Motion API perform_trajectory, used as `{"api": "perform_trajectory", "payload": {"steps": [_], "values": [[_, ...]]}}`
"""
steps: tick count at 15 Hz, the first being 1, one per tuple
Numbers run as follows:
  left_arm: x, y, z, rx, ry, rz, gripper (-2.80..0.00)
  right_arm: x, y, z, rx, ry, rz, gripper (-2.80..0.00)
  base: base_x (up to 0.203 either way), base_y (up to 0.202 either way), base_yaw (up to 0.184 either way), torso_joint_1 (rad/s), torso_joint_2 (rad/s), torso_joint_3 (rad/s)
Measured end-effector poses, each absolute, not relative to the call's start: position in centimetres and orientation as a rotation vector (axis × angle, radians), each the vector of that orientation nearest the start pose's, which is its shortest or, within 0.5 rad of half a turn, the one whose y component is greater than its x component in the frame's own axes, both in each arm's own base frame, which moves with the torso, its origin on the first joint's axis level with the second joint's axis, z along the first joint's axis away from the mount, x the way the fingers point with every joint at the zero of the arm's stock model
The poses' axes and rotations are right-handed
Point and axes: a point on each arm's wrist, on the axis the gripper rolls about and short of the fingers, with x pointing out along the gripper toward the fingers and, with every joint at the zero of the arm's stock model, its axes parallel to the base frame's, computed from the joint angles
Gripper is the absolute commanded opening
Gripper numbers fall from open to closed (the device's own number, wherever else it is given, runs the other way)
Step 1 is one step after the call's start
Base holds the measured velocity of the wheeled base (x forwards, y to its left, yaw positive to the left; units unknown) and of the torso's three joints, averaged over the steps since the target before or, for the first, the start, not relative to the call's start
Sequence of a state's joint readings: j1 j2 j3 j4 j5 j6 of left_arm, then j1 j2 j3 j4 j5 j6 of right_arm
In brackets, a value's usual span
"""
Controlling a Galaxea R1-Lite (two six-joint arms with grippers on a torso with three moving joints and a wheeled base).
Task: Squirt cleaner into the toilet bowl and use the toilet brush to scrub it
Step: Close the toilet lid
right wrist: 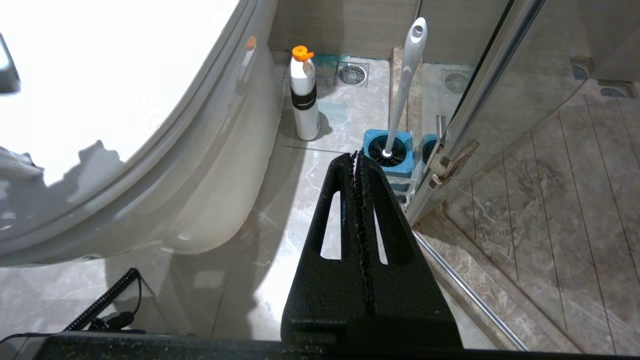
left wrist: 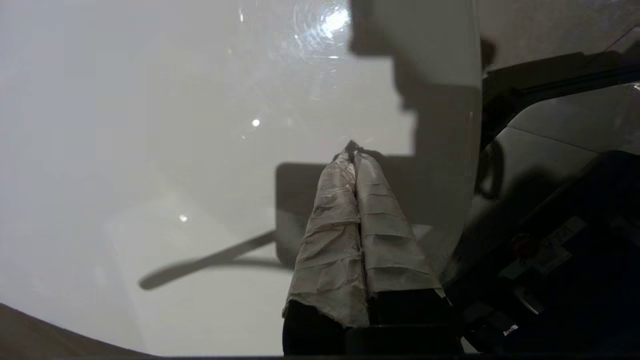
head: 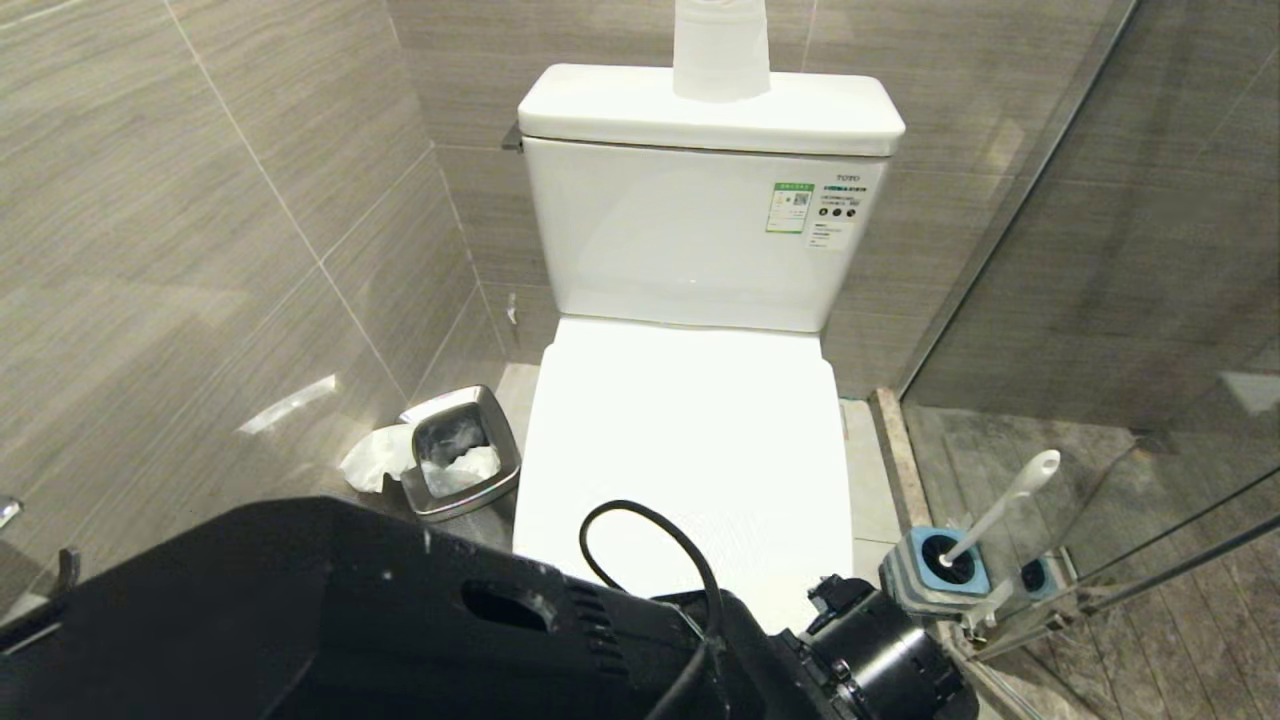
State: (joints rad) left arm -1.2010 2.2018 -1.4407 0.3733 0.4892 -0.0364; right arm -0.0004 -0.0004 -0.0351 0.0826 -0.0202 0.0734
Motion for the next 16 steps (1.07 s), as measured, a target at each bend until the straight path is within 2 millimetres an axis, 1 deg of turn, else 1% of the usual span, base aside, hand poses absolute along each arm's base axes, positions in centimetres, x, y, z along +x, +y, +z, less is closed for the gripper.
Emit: {"api": "perform_trajectory", "payload": {"steps": [3, 6, 8, 9, 11, 12, 14, 16], "values": [[14.9, -37.2, 7.5, 0.85, 0.781, -0.628, -2.8, -2.6, 0.0, 7.7, 0.073, 0.046, -0.022, -2.8, 0.0, 0.0, 0.0, 0.0, 0.0, 0.0], [14.6, -37.4, 6.9, 0.865, 0.786, -0.634, -2.8, -2.6, 0.0, 7.7, 0.073, 0.046, -0.022, -2.8, 0.0, 0.0, 0.0, 0.0, 0.0, 0.0], [14.6, -37.4, 7.1, 0.87, 0.774, -0.622, -2.8, -2.6, 0.0, 7.7, 0.073, 0.046, -0.022, -2.8, 0.0, 0.0, 0.0, 0.0, 0.0, 0.0], [14.6, -37.4, 7.7, 0.861, 0.76, -0.616, -2.8, -2.6, 0.0, 7.7, 0.073, 0.046, -0.022, -2.8, 0.0, 0.0, 0.0, 0.0, 0.0, 0.0], [14.9, -37.0, 9.7, 0.819, 0.726, -0.612, -2.8, -2.6, 0.0, 7.7, 0.073, 0.046, -0.022, -2.8, 0.0, 0.0, 0.0, 0.0, 0.0, 0.0], [15.2, -36.4, 11.2, 0.788, 0.706, -0.606, -2.8, -2.6, 0.0, 7.7, 0.073, 0.046, -0.022, -2.8, 0.0, 0.0, 0.0, 0.0, 0.0, 0.0], [15.9, -35.0, 14.5, 0.716, 0.658, -0.591, -2.8, -2.6, 0.0, 7.7, 0.073, 0.046, -0.022, -2.8, 0.0, 0.0, 0.0, 0.0, 0.0, 0.0], [16.8, -32.7, 18.4, 0.64, 0.599, -0.568, -2.8, -2.6, 0.0, 7.7, 0.073, 0.046, -0.022, -2.8, 0.0, 0.0, 0.0, 0.0, 0.0, 0.0]]}}
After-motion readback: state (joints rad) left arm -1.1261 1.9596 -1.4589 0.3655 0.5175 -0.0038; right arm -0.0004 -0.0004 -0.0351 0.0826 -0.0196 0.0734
